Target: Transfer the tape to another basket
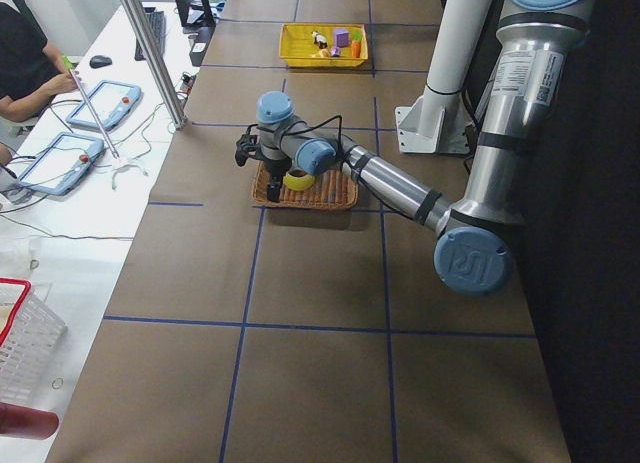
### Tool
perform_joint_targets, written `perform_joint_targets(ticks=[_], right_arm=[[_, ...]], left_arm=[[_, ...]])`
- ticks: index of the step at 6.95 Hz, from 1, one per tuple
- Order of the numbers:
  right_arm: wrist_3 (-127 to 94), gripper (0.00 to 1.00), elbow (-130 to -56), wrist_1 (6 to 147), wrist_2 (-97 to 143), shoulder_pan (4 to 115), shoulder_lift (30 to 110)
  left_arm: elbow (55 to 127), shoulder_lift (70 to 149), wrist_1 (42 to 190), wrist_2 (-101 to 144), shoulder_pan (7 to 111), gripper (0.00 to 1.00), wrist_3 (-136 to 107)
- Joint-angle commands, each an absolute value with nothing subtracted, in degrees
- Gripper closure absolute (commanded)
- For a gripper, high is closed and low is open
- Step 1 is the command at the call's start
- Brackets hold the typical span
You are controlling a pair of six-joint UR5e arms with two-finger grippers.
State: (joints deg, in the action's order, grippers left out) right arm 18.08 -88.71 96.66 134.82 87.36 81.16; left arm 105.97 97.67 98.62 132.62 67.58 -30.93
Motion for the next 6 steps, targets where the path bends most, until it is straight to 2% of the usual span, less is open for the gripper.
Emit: perform_joint_targets(ticks=[1,3,5,6], right_arm=[[17.8,0.0,-87.6,96.3,135.4,88.6,83.2],[10.0,0.0,-89.3,96.2,135.5,88.6,83.6],[7.4,0.0,-94.5,96.3,135.8,88.6,87.7],[7.4,0.0,-94.0,96.3,135.8,88.6,87.8]], left_arm=[[99.5,93.4,98.6,137.5,79.2,0.0,-15.5],[93.7,90.1,98.5,137.9,85.0,0.0,-5.8],[88.3,89.5,98.4,137.9,88.6,0.0,1.2],[88.3,89.5,96.9,137.8,88.7,0.0,1.2]])
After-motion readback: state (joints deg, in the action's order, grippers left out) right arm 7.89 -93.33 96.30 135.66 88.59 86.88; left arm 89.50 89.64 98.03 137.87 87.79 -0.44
